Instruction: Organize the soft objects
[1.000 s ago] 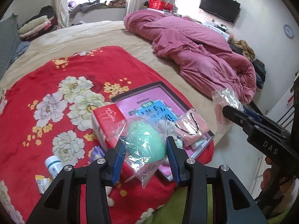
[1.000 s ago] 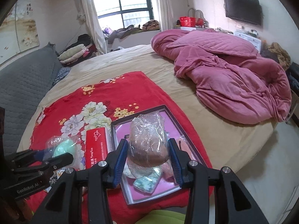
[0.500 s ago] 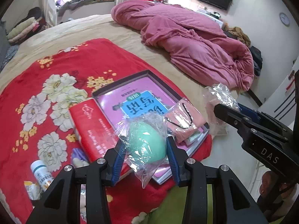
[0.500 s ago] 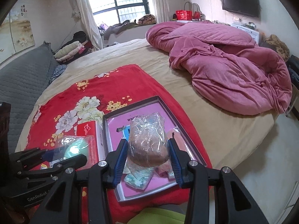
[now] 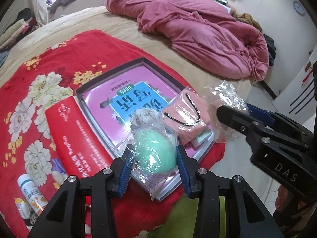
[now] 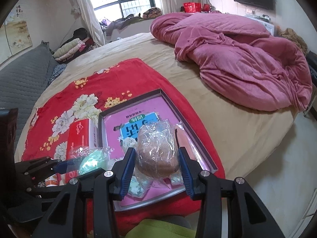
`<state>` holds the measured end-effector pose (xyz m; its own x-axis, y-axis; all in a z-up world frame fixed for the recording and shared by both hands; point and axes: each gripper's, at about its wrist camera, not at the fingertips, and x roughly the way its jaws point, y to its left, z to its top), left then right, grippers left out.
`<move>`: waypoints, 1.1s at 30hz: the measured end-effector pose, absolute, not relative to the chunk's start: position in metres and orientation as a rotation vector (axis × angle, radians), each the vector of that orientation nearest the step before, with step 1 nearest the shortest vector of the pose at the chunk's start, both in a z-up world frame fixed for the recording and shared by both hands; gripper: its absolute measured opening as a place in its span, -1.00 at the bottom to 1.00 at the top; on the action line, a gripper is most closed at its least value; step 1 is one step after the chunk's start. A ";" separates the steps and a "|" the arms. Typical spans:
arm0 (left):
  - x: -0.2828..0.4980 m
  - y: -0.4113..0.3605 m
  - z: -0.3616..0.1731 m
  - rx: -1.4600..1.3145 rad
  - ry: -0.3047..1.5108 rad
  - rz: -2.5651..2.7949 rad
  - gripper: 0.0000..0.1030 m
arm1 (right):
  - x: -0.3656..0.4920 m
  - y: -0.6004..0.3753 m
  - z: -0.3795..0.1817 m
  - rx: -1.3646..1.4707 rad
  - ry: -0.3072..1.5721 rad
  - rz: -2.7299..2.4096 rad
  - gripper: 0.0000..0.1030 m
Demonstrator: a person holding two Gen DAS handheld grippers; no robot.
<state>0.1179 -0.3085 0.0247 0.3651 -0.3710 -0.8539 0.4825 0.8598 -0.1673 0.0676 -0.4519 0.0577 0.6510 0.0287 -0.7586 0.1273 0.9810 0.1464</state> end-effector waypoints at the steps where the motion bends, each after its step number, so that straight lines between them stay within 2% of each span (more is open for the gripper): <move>1: 0.118 -0.311 0.021 0.124 1.070 -0.554 -0.14 | 0.068 -0.453 0.054 0.197 0.868 -0.053 -0.15; 22: 0.143 -0.336 -0.031 0.179 1.175 -0.553 -0.14 | 0.076 -0.469 0.011 0.228 0.966 -0.026 -0.15; 33: 0.165 -0.337 -0.042 0.165 1.187 -0.532 -0.14 | 0.078 -0.468 -0.003 0.219 1.007 0.012 -0.15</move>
<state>0.1651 -0.3372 -0.0418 0.2690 -0.3074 -0.9128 0.4768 0.8659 -0.1511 0.0777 -0.4680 -0.0033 0.5365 0.1108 -0.8366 0.0909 0.9780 0.1878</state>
